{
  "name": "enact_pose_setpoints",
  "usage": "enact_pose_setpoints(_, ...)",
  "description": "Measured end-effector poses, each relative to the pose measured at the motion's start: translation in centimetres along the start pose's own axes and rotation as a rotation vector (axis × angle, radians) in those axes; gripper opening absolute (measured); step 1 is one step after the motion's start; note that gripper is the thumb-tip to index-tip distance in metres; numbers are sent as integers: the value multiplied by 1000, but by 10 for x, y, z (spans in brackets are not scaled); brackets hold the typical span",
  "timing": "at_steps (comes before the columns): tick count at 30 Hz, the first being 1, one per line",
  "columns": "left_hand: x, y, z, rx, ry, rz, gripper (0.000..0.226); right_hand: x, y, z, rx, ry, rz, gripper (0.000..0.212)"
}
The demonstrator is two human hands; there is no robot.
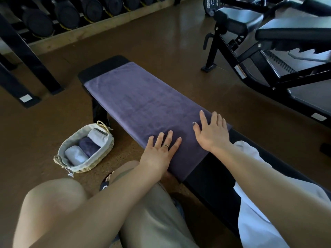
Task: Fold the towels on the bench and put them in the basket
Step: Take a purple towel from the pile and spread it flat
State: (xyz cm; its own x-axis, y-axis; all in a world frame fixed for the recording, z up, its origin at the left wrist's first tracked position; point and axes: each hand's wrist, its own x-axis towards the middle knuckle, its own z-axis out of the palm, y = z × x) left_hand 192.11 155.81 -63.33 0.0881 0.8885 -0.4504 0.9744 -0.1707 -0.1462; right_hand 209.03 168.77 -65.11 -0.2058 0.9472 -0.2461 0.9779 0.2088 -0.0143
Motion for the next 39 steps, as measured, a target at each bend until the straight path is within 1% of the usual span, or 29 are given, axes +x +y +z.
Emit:
enact_pose_setpoints(2, -1, -3, 1, -13, -9, 17, 115, 3, -5, -8, -32, -11, 68, 73)
enact_pose_setpoints(3, -2, -6, -3, -32, -15, 44, 115, 3, -10, -14, -42, 28, 44, 73)
enact_pose_setpoints(5, -1, -20, -16, -125, -17, 113, 111, -1, -27, -20, -6, 151, -138, 67)
enact_pose_setpoints(6, 1, -29, -24, -206, -8, 132, 106, -4, -36, -20, 39, 179, -240, 64)
enact_pose_setpoints(7, 3, -38, -29, -291, 8, 131, 99, -9, -44, -18, 86, 171, -316, 62)
enact_pose_setpoints(9, 8, -55, -29, -378, 51, 76, 84, -15, -56, -6, 125, 107, -381, 60)
enact_pose_setpoints(11, 12, -70, -12, -375, 49, 2, 73, -14, -58, 8, 84, 88, -365, 60)
enact_pose_setpoints(13, 15, -86, 4, -342, 47, -90, 68, -12, -55, 14, 73, 114, -265, 60)
enact_pose_setpoints(15, 18, -100, 9, -361, 79, -217, 67, -11, -54, 13, 82, 137, -155, 62)
enact_pose_setpoints(16, 20, -105, 8, -369, 102, -278, 67, -11, -57, 11, 84, 147, -151, 63)
enact_pose_setpoints(17, 22, -106, 5, -354, 133, -311, 68, -12, -63, 9, 90, 161, -188, 63)
enact_pose_setpoints(18, 24, -103, 2, -318, 171, -302, 68, -13, -70, 8, 100, 173, -252, 62)
enact_pose_setpoints(20, 27, -90, -2, -274, 222, -173, 66, -15, -85, 8, 130, 169, -362, 61)
enact_pose_setpoints(22, 31, -80, 1, -286, 195, -57, 62, -13, -88, 10, 130, 141, -383, 60)
enact_pose_setpoints(23, 32, -81, 3, -295, 178, -50, 61, -11, -84, 12, 120, 140, -371, 59)
enact_pose_setpoints(25, 34, -97, 5, -312, 160, -136, 62, -6, -68, 12, 113, 145, -281, 60)
enact_pose_setpoints(27, 34, -118, 7, -318, 144, -260, 65, 0, -53, 7, 105, 136, -128, 62)
enact_pose_setpoints(28, 33, -124, 7, -302, 141, -288, 66, 3, -49, 4, 90, 126, -79, 63)
enact_pose_setpoints(29, 34, -127, 5, -276, 149, -283, 67, 4, -51, 1, 79, 128, -78, 63)
enact_pose_setpoints(30, 36, -125, 2, -254, 166, -247, 67, 5, -57, -2, 82, 145, -129, 62)
enact_pose_setpoints(33, 45, -109, -5, -251, 227, -106, 63, 6, -89, -8, 135, 183, -424, 56)
enact_pose_setpoints(35, 52, -111, -6, -272, 243, -96, 61, 8, -107, -7, 143, 151, -550, 55)
enact_pose_setpoints(37, 57, -129, -1, -297, 227, -157, 62, 15, -113, -2, 108, 113, -578, 56)
enact_pose_setpoints(39, 59, -153, 4, -317, 192, -219, 65, 23, -113, 0, 66, 106, -557, 59)
